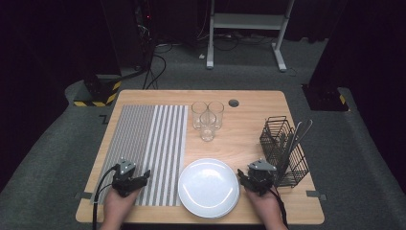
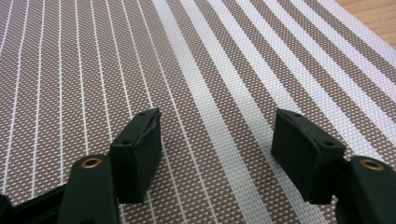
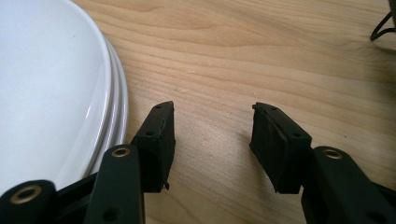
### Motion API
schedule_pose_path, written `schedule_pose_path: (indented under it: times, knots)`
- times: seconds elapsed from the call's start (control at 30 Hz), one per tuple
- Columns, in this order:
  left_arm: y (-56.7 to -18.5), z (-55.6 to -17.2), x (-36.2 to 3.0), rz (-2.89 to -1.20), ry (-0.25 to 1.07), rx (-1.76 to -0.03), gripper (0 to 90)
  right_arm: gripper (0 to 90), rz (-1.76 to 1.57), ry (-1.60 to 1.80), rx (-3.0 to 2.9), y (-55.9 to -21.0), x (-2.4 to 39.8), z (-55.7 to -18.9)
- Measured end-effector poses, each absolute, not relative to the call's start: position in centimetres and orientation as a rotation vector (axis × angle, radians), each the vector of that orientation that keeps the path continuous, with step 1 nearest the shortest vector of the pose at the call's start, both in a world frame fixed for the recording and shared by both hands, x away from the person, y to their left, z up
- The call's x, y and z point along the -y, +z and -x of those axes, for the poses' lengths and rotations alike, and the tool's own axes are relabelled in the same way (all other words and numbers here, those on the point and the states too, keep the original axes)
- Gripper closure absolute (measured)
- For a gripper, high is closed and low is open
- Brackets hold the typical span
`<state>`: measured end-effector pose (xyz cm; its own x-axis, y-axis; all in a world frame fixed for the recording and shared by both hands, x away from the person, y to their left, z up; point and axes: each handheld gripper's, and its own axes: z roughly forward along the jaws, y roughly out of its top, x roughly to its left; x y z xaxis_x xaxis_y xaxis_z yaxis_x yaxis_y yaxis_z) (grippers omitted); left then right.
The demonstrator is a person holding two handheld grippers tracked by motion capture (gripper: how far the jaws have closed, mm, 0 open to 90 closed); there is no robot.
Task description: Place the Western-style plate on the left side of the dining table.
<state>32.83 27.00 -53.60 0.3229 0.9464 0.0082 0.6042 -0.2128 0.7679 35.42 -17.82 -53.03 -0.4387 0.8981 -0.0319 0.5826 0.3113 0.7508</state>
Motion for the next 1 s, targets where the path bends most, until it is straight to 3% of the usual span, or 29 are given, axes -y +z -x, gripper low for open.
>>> schedule_pose_path:
  times: [0.43,1.0]
  knots:
    - [-53.2,-32.5,-26.8,-1.944,0.618,-1.355,40.1,55.1,-1.216,1.017,-2.084,-52.8,17.6,-34.0]
    - [-51.2,-31.9,-26.5,-1.847,0.584,-1.320,40.8,57.7,-1.234,1.055,-2.065,-52.7,18.0,-33.8]
